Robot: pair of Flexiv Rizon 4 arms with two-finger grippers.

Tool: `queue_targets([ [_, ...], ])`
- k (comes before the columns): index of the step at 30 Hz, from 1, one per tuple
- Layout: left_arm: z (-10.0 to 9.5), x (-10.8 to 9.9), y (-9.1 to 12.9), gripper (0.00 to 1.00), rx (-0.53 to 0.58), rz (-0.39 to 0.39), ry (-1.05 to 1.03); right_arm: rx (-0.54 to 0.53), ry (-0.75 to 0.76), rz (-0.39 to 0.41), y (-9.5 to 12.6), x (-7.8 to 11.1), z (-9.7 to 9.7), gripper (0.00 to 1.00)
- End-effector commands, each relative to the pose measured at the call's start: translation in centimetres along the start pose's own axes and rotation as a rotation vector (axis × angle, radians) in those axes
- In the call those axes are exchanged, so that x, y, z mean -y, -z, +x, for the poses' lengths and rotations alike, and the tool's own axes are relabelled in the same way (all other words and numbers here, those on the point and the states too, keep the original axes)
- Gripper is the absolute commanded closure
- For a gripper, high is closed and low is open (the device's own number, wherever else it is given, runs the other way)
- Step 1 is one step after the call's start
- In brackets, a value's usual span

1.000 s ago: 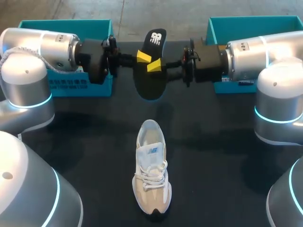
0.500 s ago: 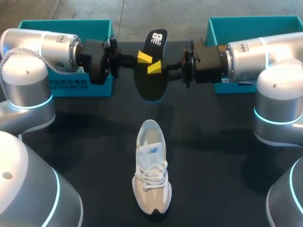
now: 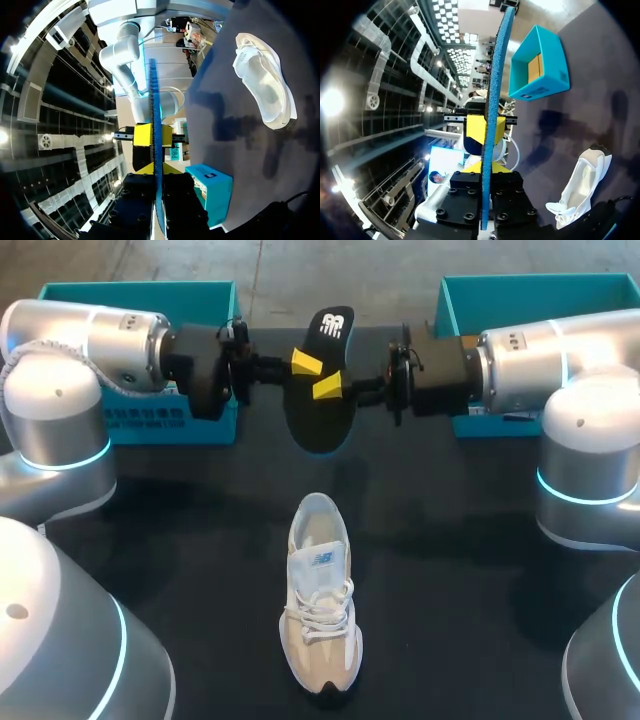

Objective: Take the shoe out of the shoebox, open the shoe tongue, remove and reinsert the insole, then place the shoe into the shoebox

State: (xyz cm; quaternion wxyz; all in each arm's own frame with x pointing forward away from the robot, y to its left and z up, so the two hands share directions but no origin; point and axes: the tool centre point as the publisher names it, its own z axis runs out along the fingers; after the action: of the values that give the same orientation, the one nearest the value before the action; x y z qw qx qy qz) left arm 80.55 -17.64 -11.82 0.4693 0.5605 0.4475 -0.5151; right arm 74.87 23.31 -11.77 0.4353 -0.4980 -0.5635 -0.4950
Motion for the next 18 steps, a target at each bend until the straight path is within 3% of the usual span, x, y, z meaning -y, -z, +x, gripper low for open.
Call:
queue_targets([
  [1, 0.07, 0.15, -0.01, 1.0, 0.0, -0.003, -0.001, 0.007, -0.002, 0.0, -0.04, 0.05, 0.07, 1.0],
  [8, 0.05, 0.27, -0.09, 1.0, -0.002, 0.003, -0.002, 0.008, 0.0, -0.003, 0.06, 0.17, 0.02, 1.0],
  [9, 0.05, 0.29, -0.1, 0.95, -0.002, 0.003, -0.003, 0.008, 0.0, -0.003, 0.07, 0.21, 0.02, 1.0],
  [10, 0.06, 0.31, -0.11, 0.69, -0.003, 0.003, -0.003, 0.008, 0.001, -0.004, 0.08, 0.25, 0.02, 1.0],
  [12, 0.07, 0.36, -0.12, 0.52, -0.003, 0.002, -0.005, 0.009, 0.001, -0.007, 0.12, 0.32, -0.01, 1.0],
  [13, 0.06, 0.37, -0.11, 0.22, -0.003, 0.0, -0.006, 0.009, 0.001, -0.008, 0.15, 0.36, -0.02, 1.0],
  [14, 0.06, 0.39, -0.1, 0.09, -0.002, -0.003, -0.007, 0.01, 0.001, -0.01, 0.19, 0.39, -0.02, 1.0],
  [15, 0.05, 0.4, -0.07, 0.0, -0.003, -0.007, -0.01, 0.01, 0.002, -0.012, 0.23, 0.41, -0.05, 1.0],
  [18, 0.01, 0.5, 0.15, 0.0, -0.005, -0.017, -0.015, 0.013, 0.003, -0.025, 0.36, 0.4, -0.21, 1.0],
])
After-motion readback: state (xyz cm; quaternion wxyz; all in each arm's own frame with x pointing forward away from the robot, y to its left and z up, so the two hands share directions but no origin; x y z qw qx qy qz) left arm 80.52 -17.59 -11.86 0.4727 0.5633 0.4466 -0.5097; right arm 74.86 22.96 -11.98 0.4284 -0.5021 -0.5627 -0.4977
